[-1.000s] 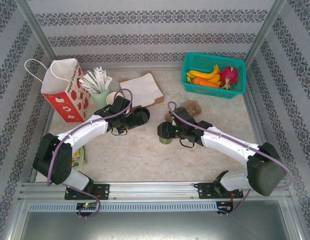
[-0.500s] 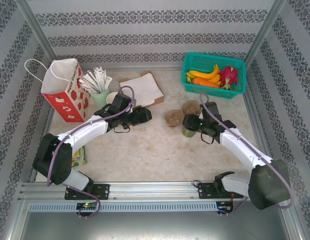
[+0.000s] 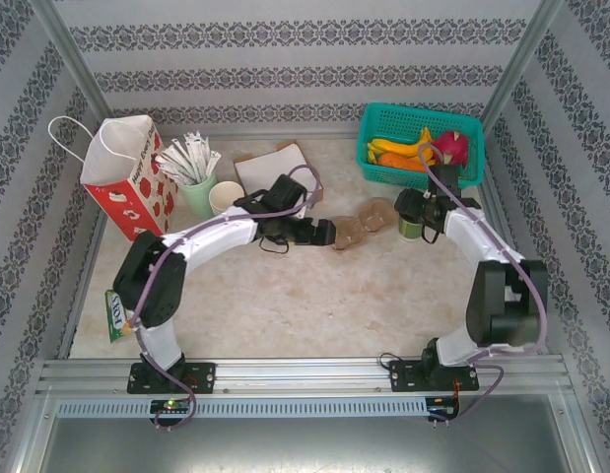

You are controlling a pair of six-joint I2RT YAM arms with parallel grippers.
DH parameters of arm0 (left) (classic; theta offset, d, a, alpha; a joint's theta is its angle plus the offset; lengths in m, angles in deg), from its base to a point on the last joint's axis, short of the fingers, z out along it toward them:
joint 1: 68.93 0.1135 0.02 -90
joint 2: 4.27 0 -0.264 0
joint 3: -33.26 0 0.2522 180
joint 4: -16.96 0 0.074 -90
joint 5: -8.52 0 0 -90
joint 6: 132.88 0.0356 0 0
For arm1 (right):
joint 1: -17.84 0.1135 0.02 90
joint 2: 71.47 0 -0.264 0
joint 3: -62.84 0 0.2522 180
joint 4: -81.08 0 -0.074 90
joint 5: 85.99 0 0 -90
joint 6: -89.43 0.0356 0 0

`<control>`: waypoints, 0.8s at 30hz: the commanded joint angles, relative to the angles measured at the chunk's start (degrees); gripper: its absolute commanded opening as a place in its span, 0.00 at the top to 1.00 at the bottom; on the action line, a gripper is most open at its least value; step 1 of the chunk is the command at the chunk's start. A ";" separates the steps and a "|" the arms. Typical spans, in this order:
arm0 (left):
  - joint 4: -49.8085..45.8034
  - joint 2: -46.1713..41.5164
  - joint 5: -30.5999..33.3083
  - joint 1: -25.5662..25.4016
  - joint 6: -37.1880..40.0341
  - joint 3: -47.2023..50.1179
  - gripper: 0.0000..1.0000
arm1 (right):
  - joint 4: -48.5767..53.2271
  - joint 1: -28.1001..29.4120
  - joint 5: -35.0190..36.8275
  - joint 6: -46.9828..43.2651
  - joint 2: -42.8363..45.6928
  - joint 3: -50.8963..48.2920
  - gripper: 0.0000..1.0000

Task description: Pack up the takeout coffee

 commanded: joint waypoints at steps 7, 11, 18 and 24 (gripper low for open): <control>-19.90 13.94 10.45 -2.68 3.48 -14.53 0.00 | -1.82 -1.08 -3.01 -2.61 -11.24 11.20 0.30; -24.03 17.11 13.97 -3.04 2.81 -17.89 0.00 | -3.19 -0.17 -5.99 -1.45 -14.26 14.30 0.29; -23.97 14.76 18.15 -2.65 1.28 -15.97 0.00 | -3.21 2.28 -7.45 -1.26 -18.57 19.05 0.27; -22.54 10.50 18.20 -2.27 1.30 -13.58 0.00 | -3.21 3.35 -8.23 -1.13 -21.04 22.13 0.26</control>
